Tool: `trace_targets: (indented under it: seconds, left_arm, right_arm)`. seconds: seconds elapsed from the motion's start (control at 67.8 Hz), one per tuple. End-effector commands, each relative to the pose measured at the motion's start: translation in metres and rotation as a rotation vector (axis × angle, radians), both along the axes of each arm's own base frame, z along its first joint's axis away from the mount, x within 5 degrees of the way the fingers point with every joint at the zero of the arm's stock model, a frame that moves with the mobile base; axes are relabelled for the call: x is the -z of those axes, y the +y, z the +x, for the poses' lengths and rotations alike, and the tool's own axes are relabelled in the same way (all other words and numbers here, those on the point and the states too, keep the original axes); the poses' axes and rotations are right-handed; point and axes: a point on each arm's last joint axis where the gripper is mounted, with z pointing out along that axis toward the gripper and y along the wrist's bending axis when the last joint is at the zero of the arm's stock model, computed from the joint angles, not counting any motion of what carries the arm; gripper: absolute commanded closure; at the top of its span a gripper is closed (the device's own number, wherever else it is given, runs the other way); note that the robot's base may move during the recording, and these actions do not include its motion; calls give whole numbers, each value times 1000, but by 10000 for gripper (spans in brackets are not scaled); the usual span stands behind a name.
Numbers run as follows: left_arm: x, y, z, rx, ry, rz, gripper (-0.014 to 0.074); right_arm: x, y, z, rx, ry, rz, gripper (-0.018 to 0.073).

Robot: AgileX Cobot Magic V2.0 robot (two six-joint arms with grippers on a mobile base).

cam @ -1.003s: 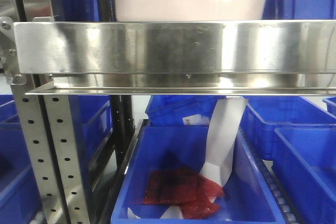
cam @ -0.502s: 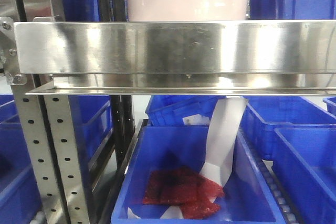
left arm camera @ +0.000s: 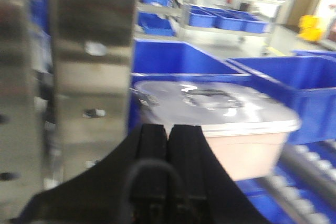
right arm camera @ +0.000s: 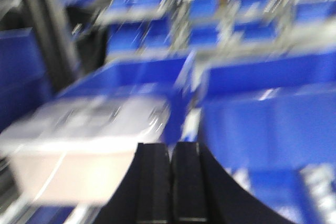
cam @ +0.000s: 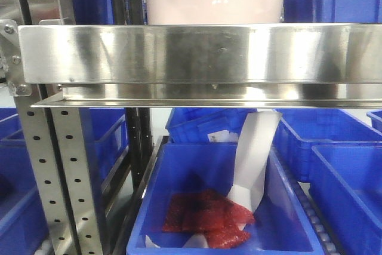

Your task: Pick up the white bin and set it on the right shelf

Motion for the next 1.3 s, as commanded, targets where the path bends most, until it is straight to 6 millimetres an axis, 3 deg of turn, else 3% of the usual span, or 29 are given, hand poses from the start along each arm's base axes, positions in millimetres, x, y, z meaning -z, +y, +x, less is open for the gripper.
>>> trace_targets:
  seconds: [0.0,0.177,0.413,0.443,0.738,0.929,1.283]
  left_arm:
    - [-16,8,-22,-65,-113,-28,715]
    - [14,23,-58,-165,-135,-83,715]
    - [52,35,-131,-175,-172,-96,715]
    - [63,36,-139,-175,-160,-100,715]
    - [117,43,-214,-130,-247,-122,715]
    - [131,46,-236,-116,-308,-132,715]
    - [131,45,-236,-110,-306,-131,715]
  right_arm:
    - [-20,-1,-31,101,-140,-14,503]
    - [-1,9,-73,121,-169,-19,503]
    - [54,26,-123,102,-147,-71,503]
    - [61,28,-129,97,-146,-81,503]
    - [126,51,-175,-7,-160,-60,503]
    - [134,59,-187,-64,-187,-52,503]
    - [134,59,-187,-69,-184,-53,503]
